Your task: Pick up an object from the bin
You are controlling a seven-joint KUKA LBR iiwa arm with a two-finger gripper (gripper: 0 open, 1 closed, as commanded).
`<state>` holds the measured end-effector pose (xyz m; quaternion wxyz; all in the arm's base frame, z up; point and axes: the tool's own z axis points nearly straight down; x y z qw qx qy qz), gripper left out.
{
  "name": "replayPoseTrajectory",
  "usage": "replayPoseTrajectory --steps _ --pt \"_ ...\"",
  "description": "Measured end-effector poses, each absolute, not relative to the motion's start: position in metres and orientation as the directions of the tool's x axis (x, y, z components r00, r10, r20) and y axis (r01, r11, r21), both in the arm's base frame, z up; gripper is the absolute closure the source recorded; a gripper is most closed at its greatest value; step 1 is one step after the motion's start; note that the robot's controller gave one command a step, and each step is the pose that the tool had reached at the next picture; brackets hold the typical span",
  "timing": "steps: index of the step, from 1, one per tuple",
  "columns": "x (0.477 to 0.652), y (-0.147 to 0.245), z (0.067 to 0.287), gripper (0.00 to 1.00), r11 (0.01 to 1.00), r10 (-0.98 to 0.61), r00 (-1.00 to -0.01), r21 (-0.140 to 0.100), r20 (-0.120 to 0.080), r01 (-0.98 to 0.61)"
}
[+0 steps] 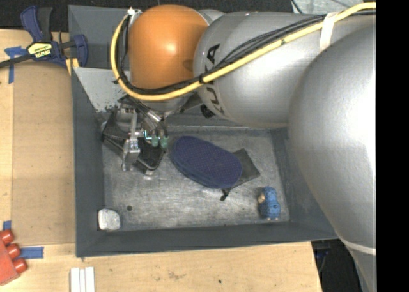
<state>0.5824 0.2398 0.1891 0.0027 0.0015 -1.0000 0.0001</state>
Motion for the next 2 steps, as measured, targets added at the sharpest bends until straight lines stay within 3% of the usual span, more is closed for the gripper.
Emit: replayPoseTrajectory --steps 1,2 --pt "0.608 0.204 0.073 0.00 0.977 0.212 -0.977 0.005 -0.002 0.212" --pt "0.591 0.240 0.101 0.00 0.922 0.386 -0.922 0.005 -0.004 0.386"
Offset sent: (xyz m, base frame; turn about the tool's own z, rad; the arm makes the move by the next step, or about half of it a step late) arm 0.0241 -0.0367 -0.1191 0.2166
